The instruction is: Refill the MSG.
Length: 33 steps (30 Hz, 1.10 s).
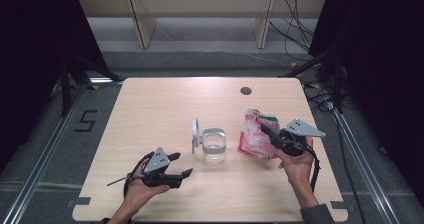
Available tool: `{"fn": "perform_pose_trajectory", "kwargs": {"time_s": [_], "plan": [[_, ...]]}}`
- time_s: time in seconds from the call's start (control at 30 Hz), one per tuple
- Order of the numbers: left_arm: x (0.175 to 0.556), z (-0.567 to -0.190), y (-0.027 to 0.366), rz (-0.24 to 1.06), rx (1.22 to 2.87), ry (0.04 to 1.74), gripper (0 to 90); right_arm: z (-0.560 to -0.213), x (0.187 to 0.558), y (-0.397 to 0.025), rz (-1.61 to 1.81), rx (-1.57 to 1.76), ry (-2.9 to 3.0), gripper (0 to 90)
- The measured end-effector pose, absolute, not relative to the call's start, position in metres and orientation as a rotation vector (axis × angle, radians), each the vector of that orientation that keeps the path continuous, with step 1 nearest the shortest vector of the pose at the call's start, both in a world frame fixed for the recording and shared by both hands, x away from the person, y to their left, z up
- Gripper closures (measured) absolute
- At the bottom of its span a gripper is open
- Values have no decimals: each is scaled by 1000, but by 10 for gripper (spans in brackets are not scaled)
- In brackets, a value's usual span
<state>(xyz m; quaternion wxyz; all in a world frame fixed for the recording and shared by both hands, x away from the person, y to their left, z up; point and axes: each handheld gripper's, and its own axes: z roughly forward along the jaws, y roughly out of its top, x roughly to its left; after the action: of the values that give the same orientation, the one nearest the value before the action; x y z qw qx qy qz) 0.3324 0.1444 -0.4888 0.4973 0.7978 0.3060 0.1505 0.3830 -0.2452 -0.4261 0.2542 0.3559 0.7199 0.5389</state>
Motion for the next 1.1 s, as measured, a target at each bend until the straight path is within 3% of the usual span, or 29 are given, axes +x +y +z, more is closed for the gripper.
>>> {"fn": "perform_pose_trajectory", "kwargs": {"time_s": [0.33,1.1], "plan": [[317,-501,101,342,2003,629,297,-400,354,-245,1473,886,1966,900],[325,-498,35,322,1947,564,296,-361,323,-225,1626,796,1961,900]]}}
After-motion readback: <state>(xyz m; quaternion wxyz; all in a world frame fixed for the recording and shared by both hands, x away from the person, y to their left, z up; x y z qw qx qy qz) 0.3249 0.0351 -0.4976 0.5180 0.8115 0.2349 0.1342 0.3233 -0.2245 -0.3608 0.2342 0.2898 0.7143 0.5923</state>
